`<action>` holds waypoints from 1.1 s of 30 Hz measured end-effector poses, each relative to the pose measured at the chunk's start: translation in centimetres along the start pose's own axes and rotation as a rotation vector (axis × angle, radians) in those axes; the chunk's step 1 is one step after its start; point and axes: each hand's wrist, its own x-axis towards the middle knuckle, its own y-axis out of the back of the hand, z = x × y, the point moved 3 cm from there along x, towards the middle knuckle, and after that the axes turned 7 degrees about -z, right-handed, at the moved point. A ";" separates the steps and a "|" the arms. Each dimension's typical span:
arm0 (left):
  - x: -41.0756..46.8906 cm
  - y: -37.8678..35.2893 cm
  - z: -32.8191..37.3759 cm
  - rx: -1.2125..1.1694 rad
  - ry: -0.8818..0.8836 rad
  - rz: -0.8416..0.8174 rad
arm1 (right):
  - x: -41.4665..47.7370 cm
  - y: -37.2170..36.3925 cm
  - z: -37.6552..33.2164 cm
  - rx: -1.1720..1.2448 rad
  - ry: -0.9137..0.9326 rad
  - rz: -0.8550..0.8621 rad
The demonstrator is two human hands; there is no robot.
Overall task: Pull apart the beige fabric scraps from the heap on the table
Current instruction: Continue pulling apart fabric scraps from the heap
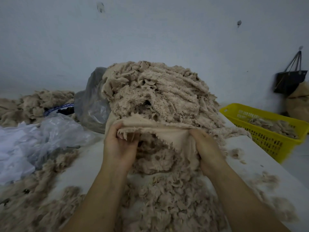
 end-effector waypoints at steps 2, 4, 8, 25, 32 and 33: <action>-0.1 -0.3 -0.3 0.059 0.010 -0.017 | -0.2 -0.3 -0.2 0.150 -0.032 -0.066; -0.3 -1.0 -0.7 0.267 -0.025 -0.021 | -0.3 -0.7 -0.3 0.206 -0.030 -0.137; -1.6 -2.4 -2.4 0.954 -0.001 -0.195 | -0.5 -1.8 -0.6 0.265 0.000 -0.244; -0.1 -0.4 -1.4 0.048 0.139 -0.095 | -0.1 -0.7 -0.8 0.543 -0.004 -0.160; 0.0 -0.1 -1.8 0.235 0.158 -0.143 | -0.5 -0.2 0.1 0.138 0.034 -0.593; -0.2 -0.2 -2.0 0.272 0.165 -0.158 | -0.4 -0.6 0.5 -0.090 0.092 -0.531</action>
